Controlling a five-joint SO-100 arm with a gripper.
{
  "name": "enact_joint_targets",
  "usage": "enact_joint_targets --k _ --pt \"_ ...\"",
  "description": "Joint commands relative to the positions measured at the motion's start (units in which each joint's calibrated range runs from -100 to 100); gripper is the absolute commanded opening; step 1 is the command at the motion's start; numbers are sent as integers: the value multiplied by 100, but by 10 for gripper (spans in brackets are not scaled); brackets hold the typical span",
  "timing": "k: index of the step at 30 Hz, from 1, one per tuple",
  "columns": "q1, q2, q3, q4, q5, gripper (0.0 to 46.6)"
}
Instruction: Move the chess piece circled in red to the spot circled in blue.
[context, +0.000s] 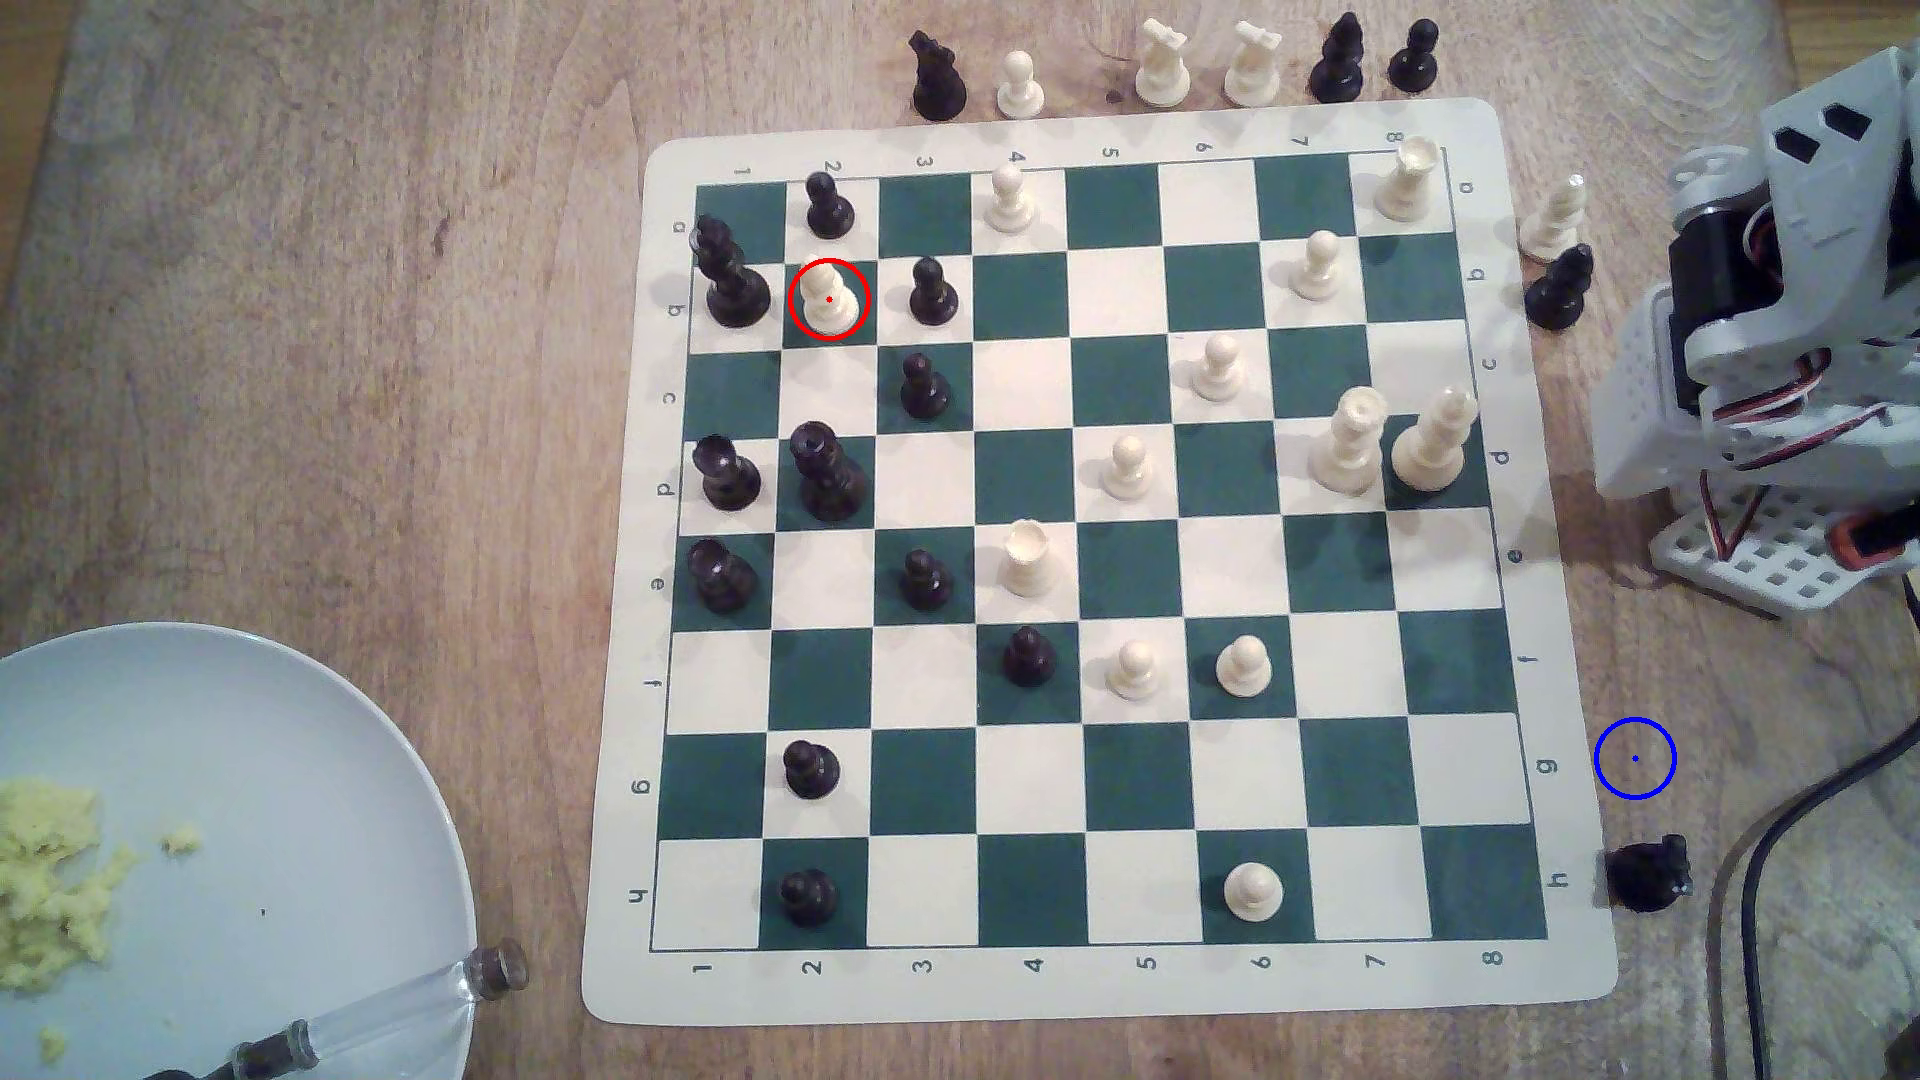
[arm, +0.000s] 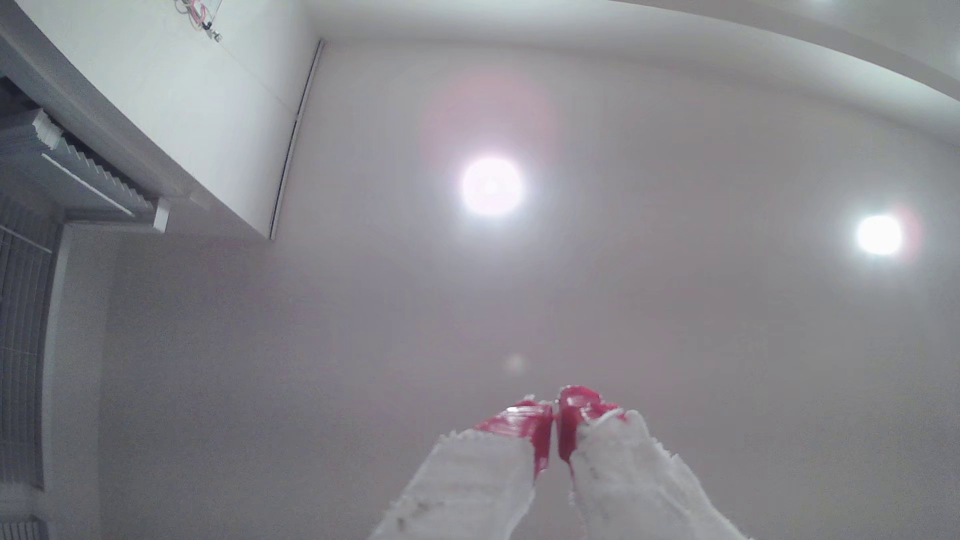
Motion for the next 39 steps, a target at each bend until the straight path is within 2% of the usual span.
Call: enact_joint_targets --k 1,8,12,16,18,22,26,29,33,39 --pt "2 -3 126 347 10 2" --pt "197 -3 -145 2255 10 2" --pt "244 -3 -771 4442 -15 2" --pt "268 -3 -862 5728 -24 2" --pt "401 -3 -1116 7120 -29 2" --pt "799 31 -1424 8750 -34 2" --pt "753 209 -1406 9217 -39 16" --pt "659 1084 -1605 9438 68 3" --pt "432 2306 -2711 10658 303 3" --pt "322 4225 -4534 11772 274 3"
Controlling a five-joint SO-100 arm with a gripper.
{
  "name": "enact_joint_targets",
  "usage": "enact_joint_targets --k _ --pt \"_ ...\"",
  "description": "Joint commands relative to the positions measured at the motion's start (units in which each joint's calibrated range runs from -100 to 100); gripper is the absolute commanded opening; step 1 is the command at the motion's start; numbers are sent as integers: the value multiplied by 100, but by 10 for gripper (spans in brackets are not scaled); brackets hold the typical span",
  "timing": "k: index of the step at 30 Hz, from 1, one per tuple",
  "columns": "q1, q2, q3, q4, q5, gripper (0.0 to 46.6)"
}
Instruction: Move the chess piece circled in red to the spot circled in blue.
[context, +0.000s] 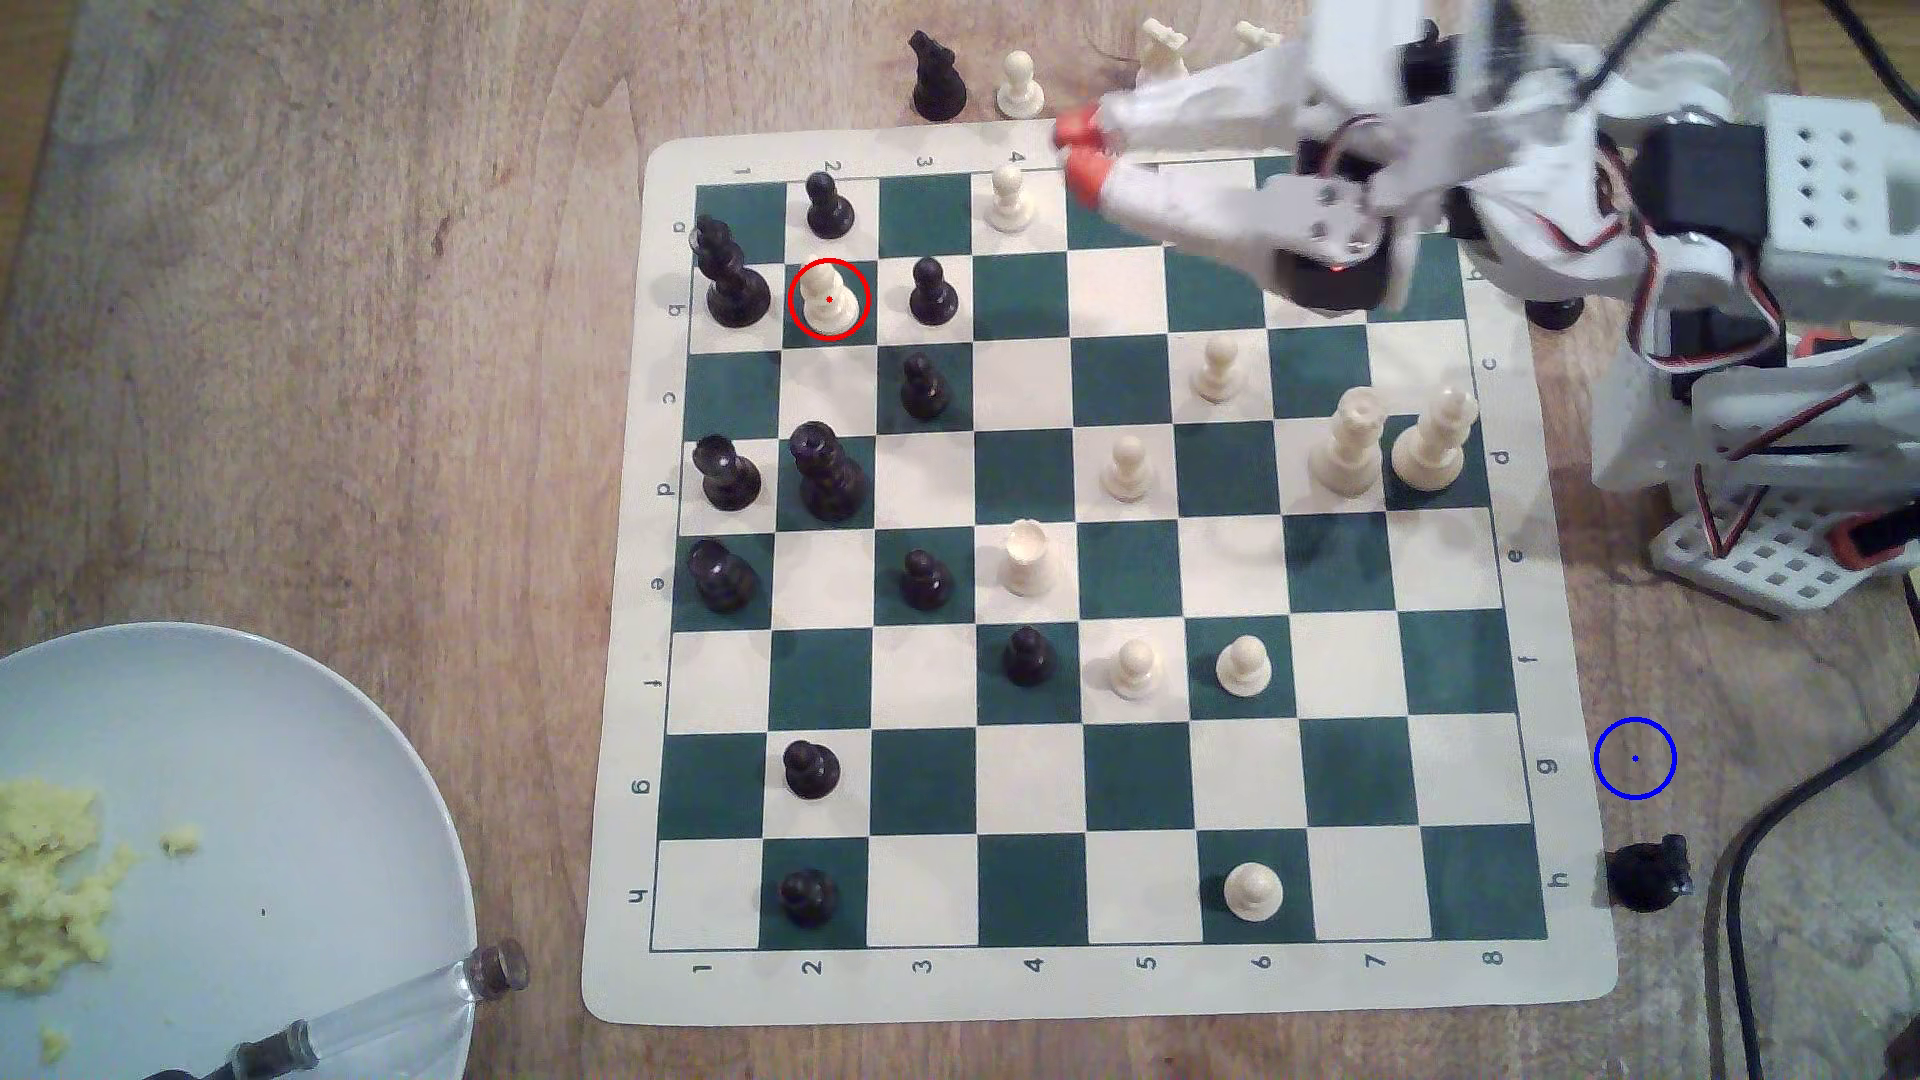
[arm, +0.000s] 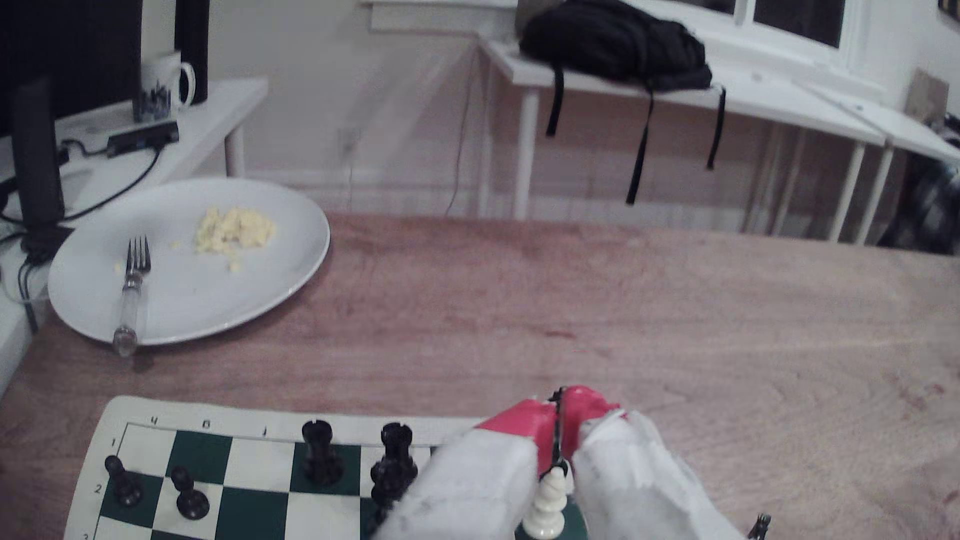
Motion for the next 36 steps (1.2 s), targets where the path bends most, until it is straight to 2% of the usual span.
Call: enact_joint_targets --k 1,6,11,14,22,24,25,27,32,36 --pt "-8 1844 -2430 823 -88 3" --pt "-16 3227 -3871 1560 -244 3" --pt "133 4229 -4832 2133 -283 5" --pt "211 4968 -5712 2715 -527 11" --pt "219 6046 -6854 3051 -767 37" --pt "226 6377 -7180 3043 -957 87" --pt "258 6479 -7262 3043 -1060 138" --pt "281 6623 -7280 2977 -1065 155" --pt "375 7005 -7371 2854 -1065 129" --pt "406 7336 -7525 2789 -1045 133"
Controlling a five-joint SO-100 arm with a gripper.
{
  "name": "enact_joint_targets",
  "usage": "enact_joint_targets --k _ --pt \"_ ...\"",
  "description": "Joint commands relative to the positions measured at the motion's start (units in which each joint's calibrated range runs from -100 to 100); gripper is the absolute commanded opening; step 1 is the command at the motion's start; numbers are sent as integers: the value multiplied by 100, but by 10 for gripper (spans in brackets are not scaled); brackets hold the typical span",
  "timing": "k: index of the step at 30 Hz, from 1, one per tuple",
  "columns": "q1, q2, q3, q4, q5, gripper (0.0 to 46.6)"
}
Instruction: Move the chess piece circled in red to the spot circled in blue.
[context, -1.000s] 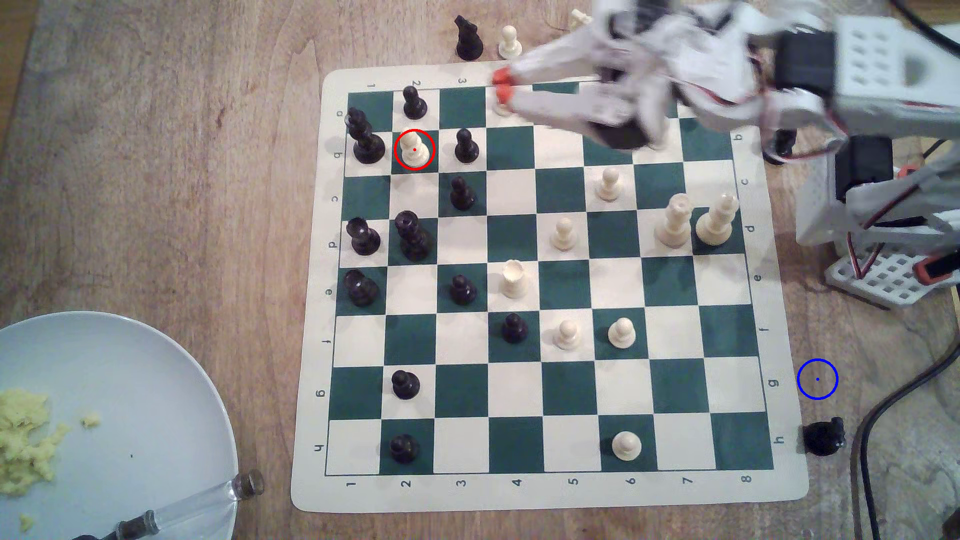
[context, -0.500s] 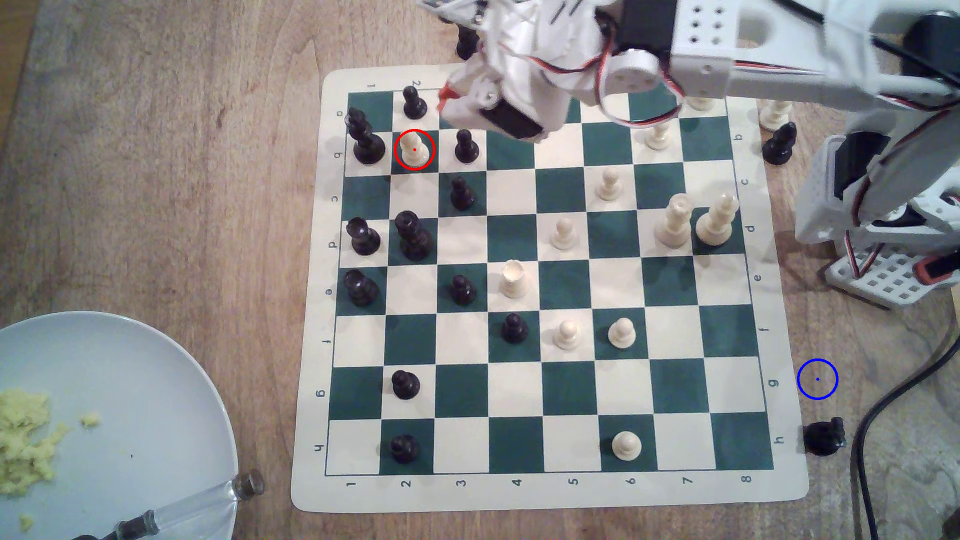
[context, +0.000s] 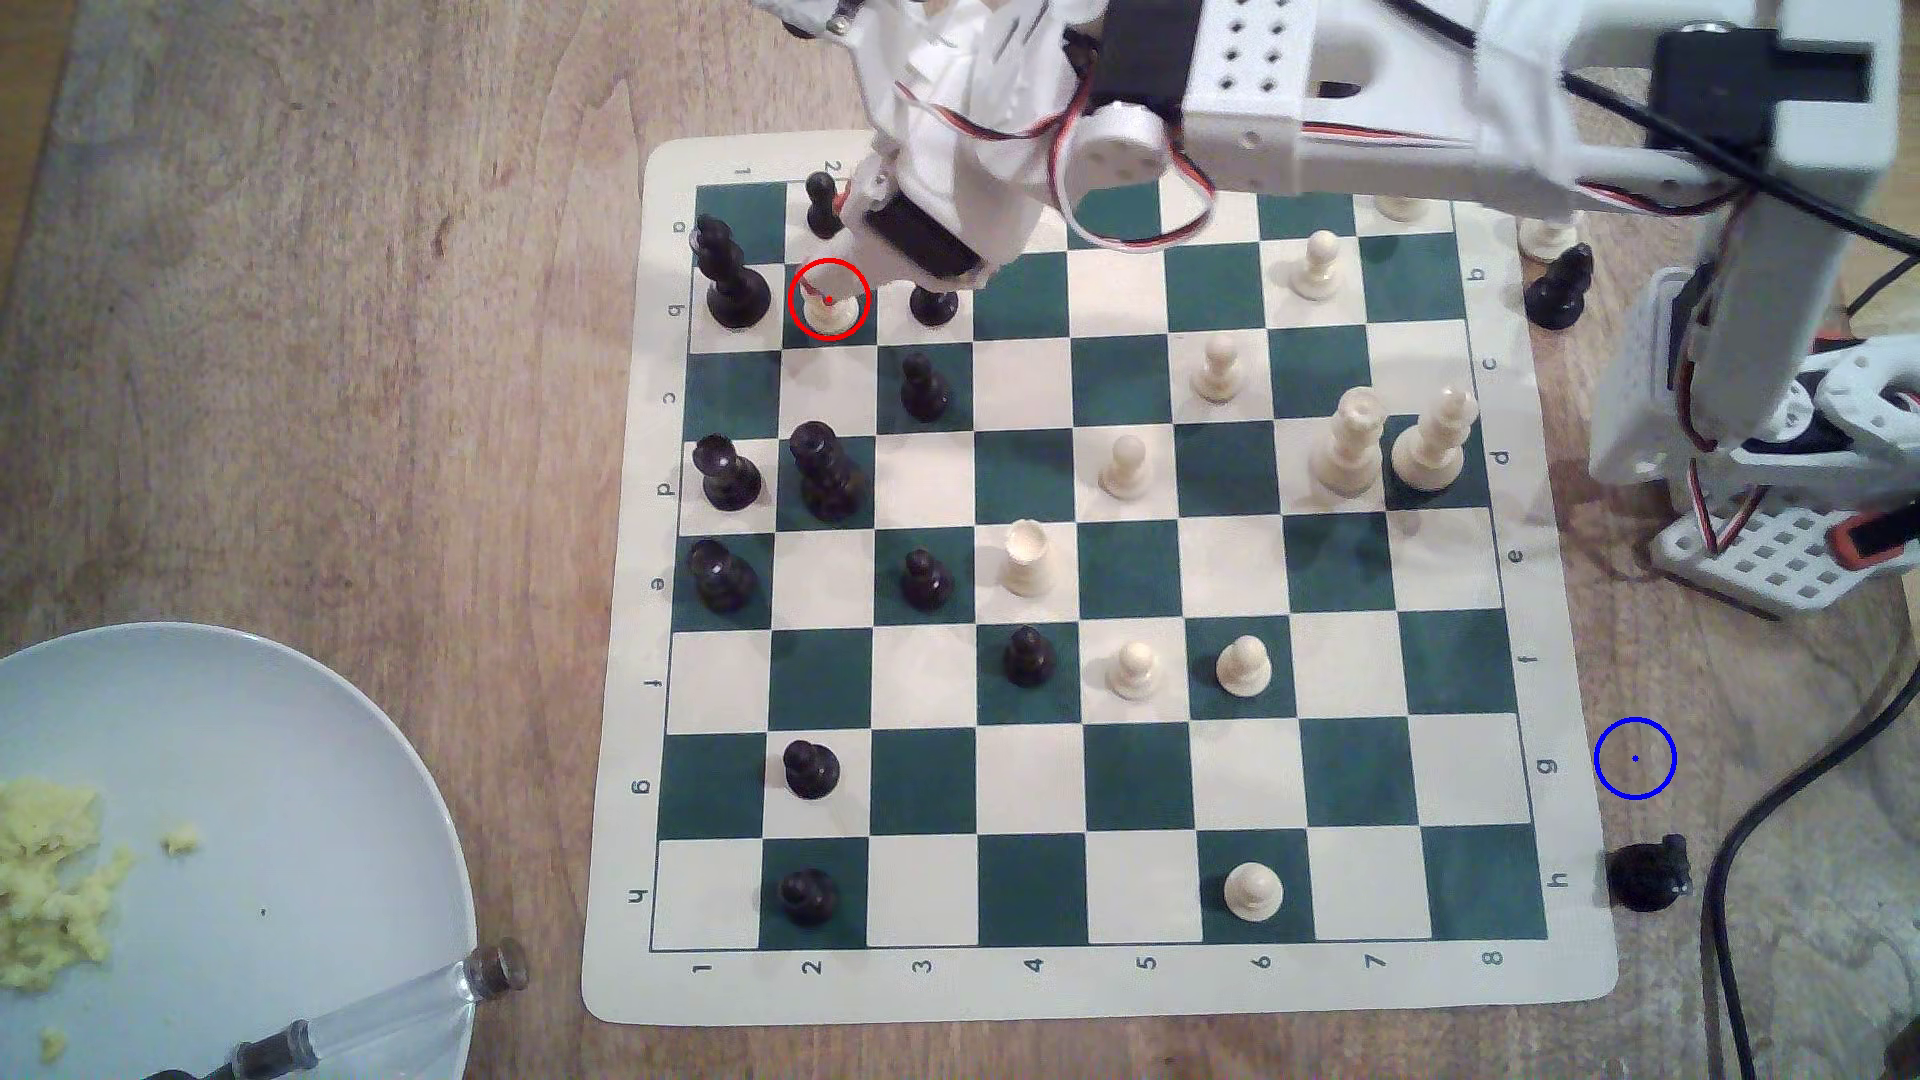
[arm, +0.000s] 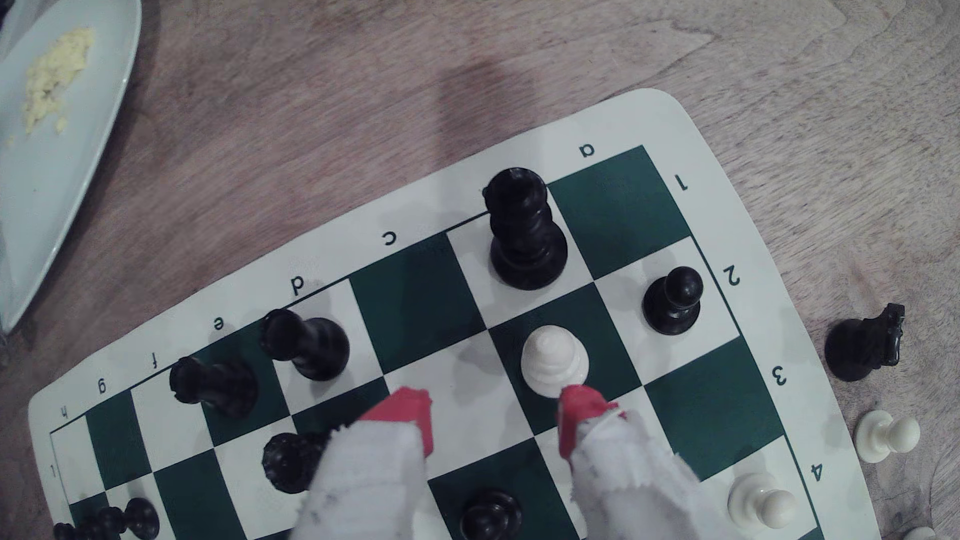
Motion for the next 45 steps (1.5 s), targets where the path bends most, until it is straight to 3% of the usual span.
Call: enact_joint_targets --k 1,14,45 --pt "45 132 -711 -144 20 135" --pt "85 1108 -1817 -78 29 148" --pt "186 1685 -1799 -275 44 144"
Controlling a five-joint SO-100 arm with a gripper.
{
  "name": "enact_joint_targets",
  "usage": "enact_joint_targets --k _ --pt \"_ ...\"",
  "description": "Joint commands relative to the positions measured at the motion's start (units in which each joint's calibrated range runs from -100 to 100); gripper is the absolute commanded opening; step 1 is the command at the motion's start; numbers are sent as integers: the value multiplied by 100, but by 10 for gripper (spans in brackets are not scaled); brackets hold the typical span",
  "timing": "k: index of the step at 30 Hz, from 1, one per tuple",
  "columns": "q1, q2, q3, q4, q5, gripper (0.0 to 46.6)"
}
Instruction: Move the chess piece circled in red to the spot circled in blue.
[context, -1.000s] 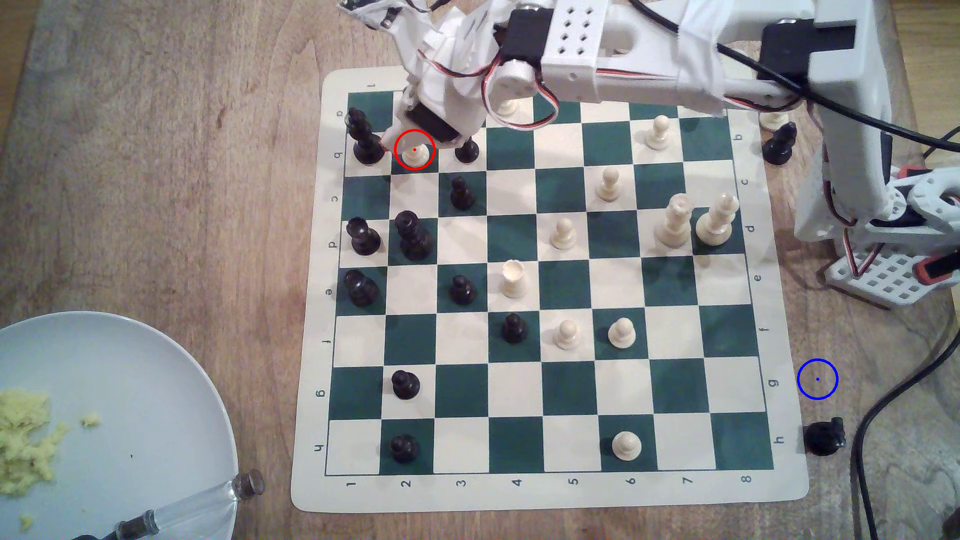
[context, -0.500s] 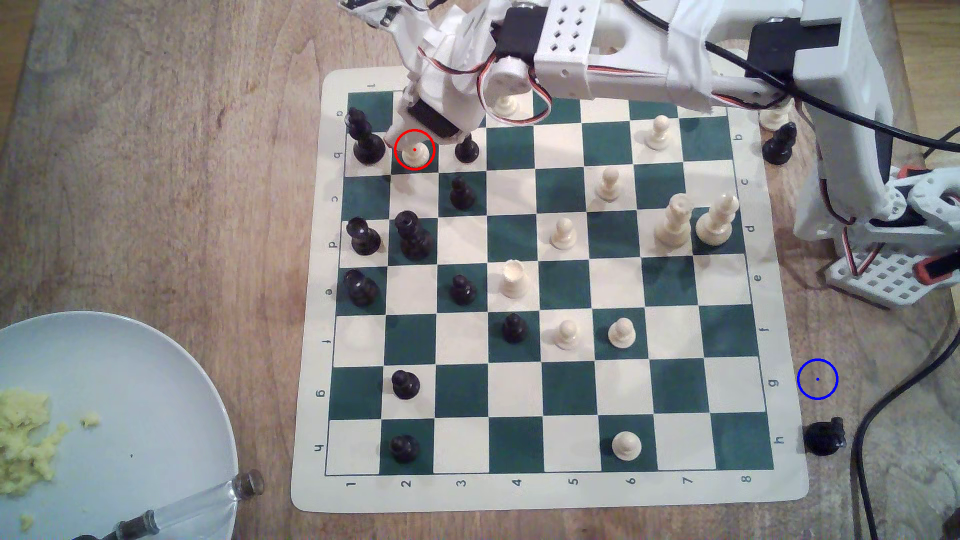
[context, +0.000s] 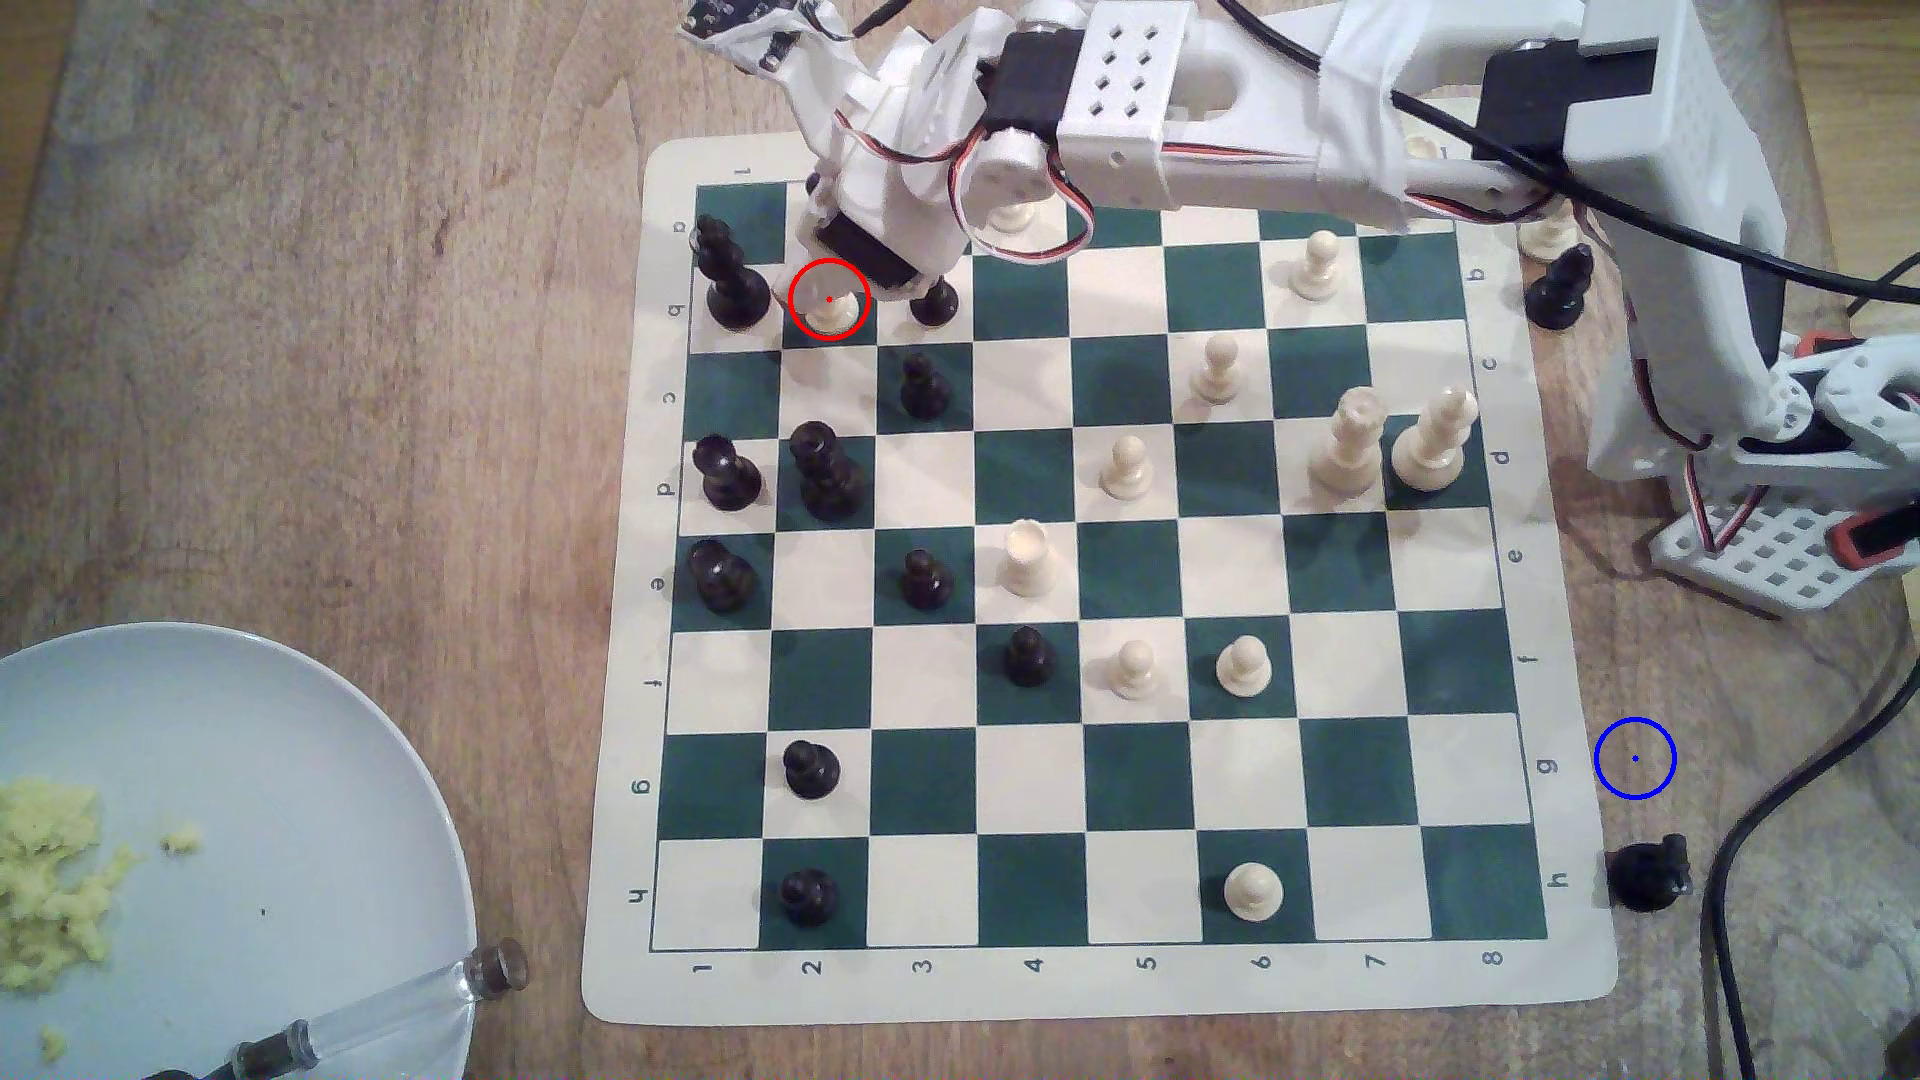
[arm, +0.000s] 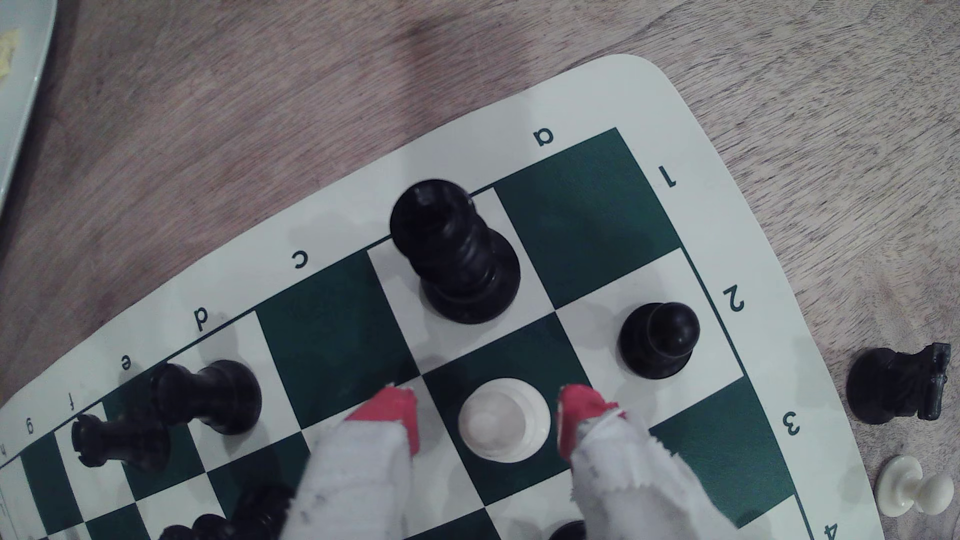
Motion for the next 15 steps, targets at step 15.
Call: enact_joint_targets --k 15 --pt "-68 35 -443 -263 -59 130"
